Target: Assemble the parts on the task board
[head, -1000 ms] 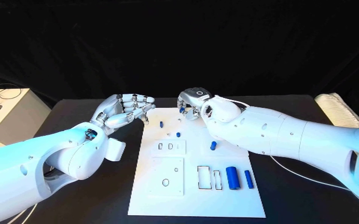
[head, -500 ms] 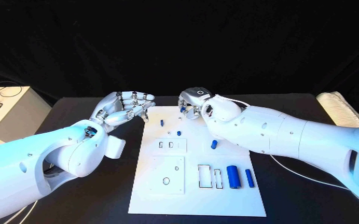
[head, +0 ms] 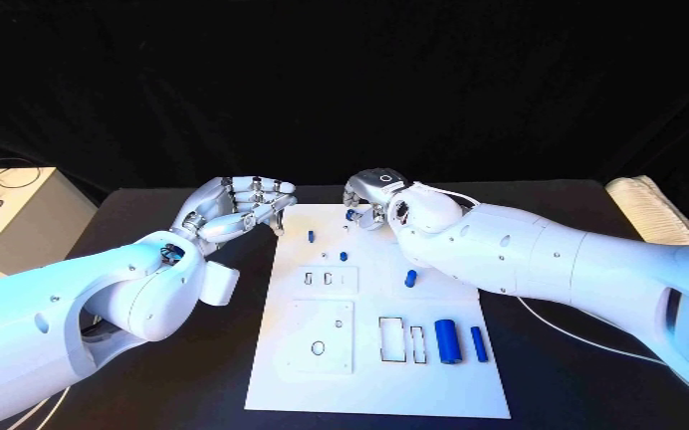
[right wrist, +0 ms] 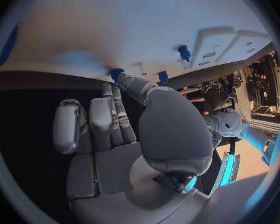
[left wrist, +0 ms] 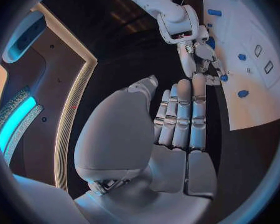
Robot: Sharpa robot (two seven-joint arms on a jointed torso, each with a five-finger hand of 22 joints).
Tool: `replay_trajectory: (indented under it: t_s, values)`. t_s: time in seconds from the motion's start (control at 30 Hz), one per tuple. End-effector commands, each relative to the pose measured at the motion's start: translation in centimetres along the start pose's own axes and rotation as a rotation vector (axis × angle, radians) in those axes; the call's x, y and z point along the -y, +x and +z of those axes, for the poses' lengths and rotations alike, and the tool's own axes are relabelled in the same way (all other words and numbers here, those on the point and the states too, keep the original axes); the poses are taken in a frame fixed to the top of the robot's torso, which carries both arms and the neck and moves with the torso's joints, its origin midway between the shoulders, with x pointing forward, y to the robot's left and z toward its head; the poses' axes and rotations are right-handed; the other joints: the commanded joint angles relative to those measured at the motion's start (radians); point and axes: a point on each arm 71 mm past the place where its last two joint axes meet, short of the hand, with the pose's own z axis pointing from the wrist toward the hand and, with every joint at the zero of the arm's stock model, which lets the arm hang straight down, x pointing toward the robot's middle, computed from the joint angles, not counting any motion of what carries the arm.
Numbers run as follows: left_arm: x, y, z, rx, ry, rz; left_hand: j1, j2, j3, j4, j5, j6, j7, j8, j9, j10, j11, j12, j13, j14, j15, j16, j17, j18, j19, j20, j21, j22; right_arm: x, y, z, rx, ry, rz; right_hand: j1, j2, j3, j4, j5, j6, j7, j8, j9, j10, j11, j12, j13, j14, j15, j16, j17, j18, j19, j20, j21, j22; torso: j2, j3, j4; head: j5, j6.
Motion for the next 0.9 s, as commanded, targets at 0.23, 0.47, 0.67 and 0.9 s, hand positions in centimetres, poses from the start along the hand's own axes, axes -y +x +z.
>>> replay_trajectory:
  t_s: [0.23,0.47,0.67,0.9]
  values:
    - [0.2,0.0,0.0,-0.007,0.006,-0.004,-0.008,-0.003,0.005,0.0,-0.006,-0.008,-0.002,0.006,0.001,-0.008,-0.002,-0.001,0.002,-0.006,0.003,-0.004,-0.002,0.013,-0.006,0.002,0.004,0.001,0.0,-0.1,0.0,0.01,-0.012,0.011,0.056,0.014,-0.135,0.01,-0.006,-0.043,-0.001,-0.049,-0.012,-0.149,0.022,-0.001,-0.008,-0.026,0.013,-0.085,-0.114,0.036,-0.059,0.015,-0.117,-0.125,0.002,-0.0022,0.0043,-0.003,0.001]
    - [0.2,-0.2,0.0,-0.002,0.005,-0.004,-0.008,-0.003,0.005,0.0,-0.006,-0.008,-0.002,0.006,0.001,-0.008,-0.002,-0.001,0.002,-0.006,0.003,-0.004,-0.002,0.013,-0.006,0.002,0.004,0.001,0.8,-0.6,-1.7,0.047,-0.015,0.043,0.086,0.02,-0.196,0.029,-0.002,-0.048,-0.012,-0.068,-0.02,-0.158,0.025,0.003,-0.005,-0.027,0.015,-0.09,-0.127,0.039,-0.059,0.017,-0.138,-0.141,0.006,-0.0058,0.0144,-0.018,0.01]
    - [0.1,-0.5,0.0,0.005,0.004,-0.003,-0.008,-0.003,0.007,0.0,-0.006,-0.008,-0.001,0.006,0.002,-0.008,-0.001,-0.001,0.002,-0.006,0.003,-0.005,-0.002,0.013,-0.008,0.002,0.006,0.002,2.8,-2.9,-4.6,0.15,0.008,0.184,0.08,0.015,-0.202,0.053,-0.005,-0.041,0.001,-0.079,-0.025,-0.068,0.004,0.024,0.011,-0.02,-0.001,-0.083,-0.123,0.035,-0.038,0.004,-0.128,-0.121,0.003,-0.0093,0.0116,-0.03,0.019]
    - [-0.2,-1.0,0.3,0.017,0.002,0.001,-0.008,-0.003,0.007,0.0,-0.006,-0.008,-0.001,0.006,0.002,-0.008,-0.001,-0.001,0.002,-0.006,0.003,-0.005,-0.002,0.013,-0.008,0.002,0.006,0.002,6.5,-4.0,-8.2,0.062,0.131,0.348,0.033,-0.031,-0.254,0.09,0.054,-0.026,-0.023,-0.056,-0.004,0.218,-0.059,0.473,0.389,0.054,-0.05,0.152,0.167,-0.024,0.11,-0.046,0.089,0.153,-0.003,-0.0117,0.0027,-0.043,0.028]
